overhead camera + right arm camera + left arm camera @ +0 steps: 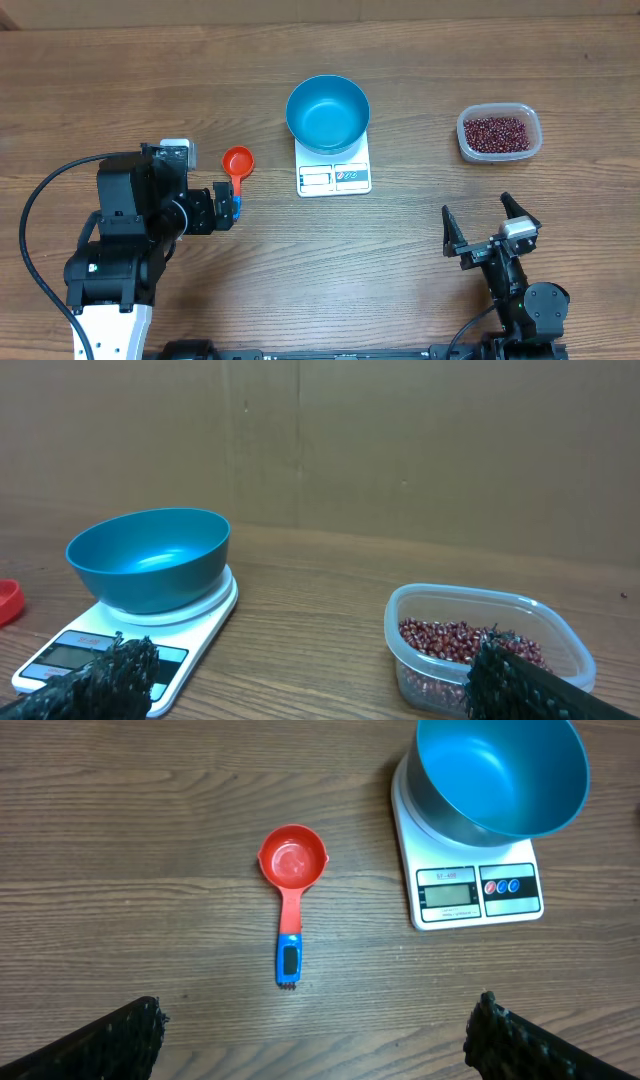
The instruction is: Scoop item into bowl and weigh 150g on scale
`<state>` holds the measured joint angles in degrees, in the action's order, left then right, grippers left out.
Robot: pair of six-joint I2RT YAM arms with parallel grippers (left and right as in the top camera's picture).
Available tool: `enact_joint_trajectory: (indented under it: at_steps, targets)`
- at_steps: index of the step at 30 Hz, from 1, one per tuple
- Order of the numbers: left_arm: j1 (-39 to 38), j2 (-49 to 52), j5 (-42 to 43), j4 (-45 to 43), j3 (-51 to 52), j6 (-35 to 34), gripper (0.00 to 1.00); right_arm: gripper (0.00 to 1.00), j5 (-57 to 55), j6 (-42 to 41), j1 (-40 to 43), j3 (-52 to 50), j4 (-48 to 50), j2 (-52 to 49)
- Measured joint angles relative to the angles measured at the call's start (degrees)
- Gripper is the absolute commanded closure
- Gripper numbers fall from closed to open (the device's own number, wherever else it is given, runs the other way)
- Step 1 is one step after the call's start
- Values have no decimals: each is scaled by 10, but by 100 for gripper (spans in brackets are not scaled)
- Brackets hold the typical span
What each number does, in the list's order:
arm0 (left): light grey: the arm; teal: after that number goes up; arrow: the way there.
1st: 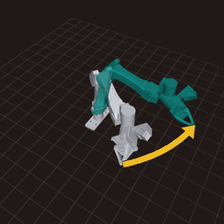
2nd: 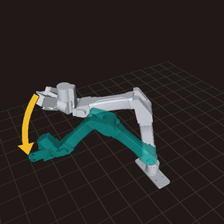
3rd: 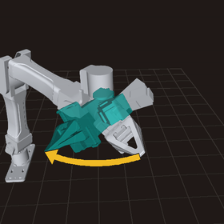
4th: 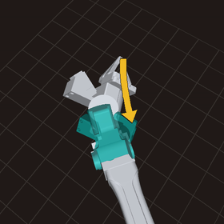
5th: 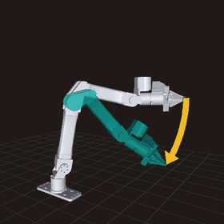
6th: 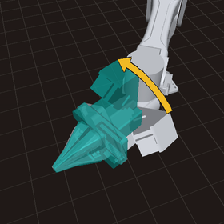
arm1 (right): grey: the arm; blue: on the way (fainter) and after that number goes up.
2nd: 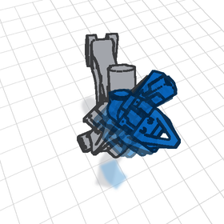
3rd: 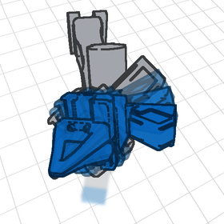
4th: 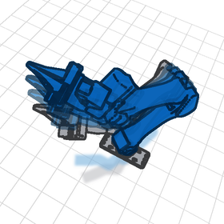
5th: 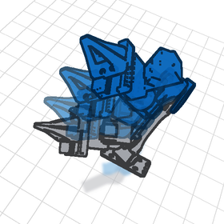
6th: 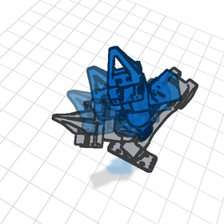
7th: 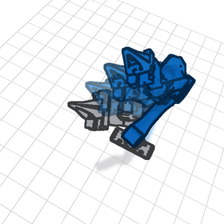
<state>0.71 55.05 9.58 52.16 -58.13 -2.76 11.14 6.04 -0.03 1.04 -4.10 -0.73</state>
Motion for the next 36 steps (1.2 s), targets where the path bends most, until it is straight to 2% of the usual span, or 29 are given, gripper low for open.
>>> enact_joint_trajectory:
  at_steps: [36]
  targets:
    - [0,5,-8,2,0,0,0,0,0,0,0,0,0,0]
